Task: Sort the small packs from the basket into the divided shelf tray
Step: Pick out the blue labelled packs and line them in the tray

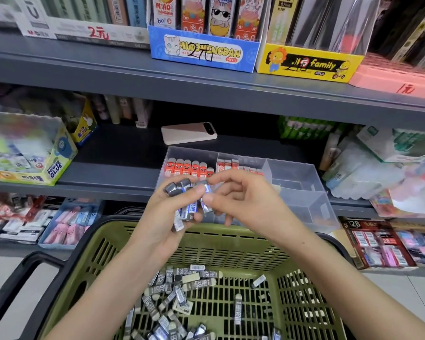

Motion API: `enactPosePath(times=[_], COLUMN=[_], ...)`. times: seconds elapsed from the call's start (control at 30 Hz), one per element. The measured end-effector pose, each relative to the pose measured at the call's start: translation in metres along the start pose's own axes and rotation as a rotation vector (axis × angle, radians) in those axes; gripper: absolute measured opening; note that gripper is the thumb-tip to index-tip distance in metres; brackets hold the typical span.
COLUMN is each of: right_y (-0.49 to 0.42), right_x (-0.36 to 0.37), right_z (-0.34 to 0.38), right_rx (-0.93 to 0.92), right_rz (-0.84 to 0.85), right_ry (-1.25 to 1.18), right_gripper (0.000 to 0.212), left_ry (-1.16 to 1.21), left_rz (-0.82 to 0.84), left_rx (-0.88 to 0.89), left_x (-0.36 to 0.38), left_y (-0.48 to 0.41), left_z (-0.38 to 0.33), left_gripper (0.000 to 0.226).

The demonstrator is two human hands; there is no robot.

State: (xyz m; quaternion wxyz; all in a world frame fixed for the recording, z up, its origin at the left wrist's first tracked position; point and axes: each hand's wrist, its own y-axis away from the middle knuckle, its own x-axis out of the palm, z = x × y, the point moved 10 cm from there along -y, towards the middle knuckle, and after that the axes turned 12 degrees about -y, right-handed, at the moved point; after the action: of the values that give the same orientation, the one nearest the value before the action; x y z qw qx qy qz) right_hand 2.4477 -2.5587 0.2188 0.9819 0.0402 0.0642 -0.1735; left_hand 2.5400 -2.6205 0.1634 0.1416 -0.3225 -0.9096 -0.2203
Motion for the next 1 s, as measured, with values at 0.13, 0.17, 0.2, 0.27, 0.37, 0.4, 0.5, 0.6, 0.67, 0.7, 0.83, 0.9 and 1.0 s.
enactPosePath(times=[0.13, 0.17, 0.2, 0.27, 0.37, 0.4, 0.5, 0.6, 0.67, 0.7, 0.83, 0.9, 1.0], right_y=[-0.006, -0.010, -0.015, -0.024, -0.035, -0.037, -0.040, -0.041, -0.040, -0.040, -0.036, -0.032, -0.016], right_x=[-0.022, -0.035, -0.048, -0.067, -0.063, -0.058, -0.041, -0.036, -0.032, -0.030, -0.030, -0.034, -0.030], right_z=[-0.008, -0.010, -0.014, -0.021, -0.036, -0.040, -0.046, -0.051, -0.054, -0.056, -0.056, -0.046, -0.019], right_rx=[0.028, 0.032, 0.039, 0.060, 0.074, 0.062, 0.020, 0.036, 0.045, 0.050, 0.076, 0.033, -0.104], right_rz=[-0.106, -0.151, -0.196, -0.236, -0.144, -0.116, -0.072, -0.065, -0.023, -0.005, -0.003, -0.083, -0.203], right_ry=[-0.156, -0.173, -0.157, 0.019, 0.473, 0.569, 0.728, 0.750, 0.771, 0.792, 0.931, 0.962, 0.613], right_gripper=[0.011, 0.008, 0.007, 0.008, 0.008, 0.007, 0.009, 0.016, 0.020, 0.024, 0.033, 0.031, 0.030], left_ry=[0.014, 0.033, 0.053, 0.096, 0.124, 0.119, 0.101, 0.106, 0.112, 0.117, 0.144, 0.174, 0.247], left_rz=[-0.036, -0.034, -0.037, -0.057, -0.080, -0.082, -0.074, -0.073, -0.068, -0.065, -0.060, -0.065, -0.084], left_rx=[-0.003, -0.014, -0.026, -0.043, -0.047, -0.045, -0.045, -0.049, -0.050, -0.052, -0.079, -0.094, -0.096], left_x=[0.003, 0.003, 0.002, -0.004, -0.013, -0.015, -0.020, -0.024, -0.025, -0.025, -0.023, -0.021, -0.020], left_y=[-0.001, -0.002, -0.002, -0.002, -0.001, -0.001, 0.000, -0.001, -0.001, -0.001, -0.001, -0.001, -0.002], left_z=[0.000, 0.001, 0.001, 0.000, -0.001, -0.001, 0.000, 0.003, 0.005, 0.006, 0.010, 0.011, 0.015], left_gripper=[0.038, 0.034, 0.029, 0.019, 0.015, 0.017, 0.018, 0.017, 0.016, 0.015, 0.019, 0.024, 0.025])
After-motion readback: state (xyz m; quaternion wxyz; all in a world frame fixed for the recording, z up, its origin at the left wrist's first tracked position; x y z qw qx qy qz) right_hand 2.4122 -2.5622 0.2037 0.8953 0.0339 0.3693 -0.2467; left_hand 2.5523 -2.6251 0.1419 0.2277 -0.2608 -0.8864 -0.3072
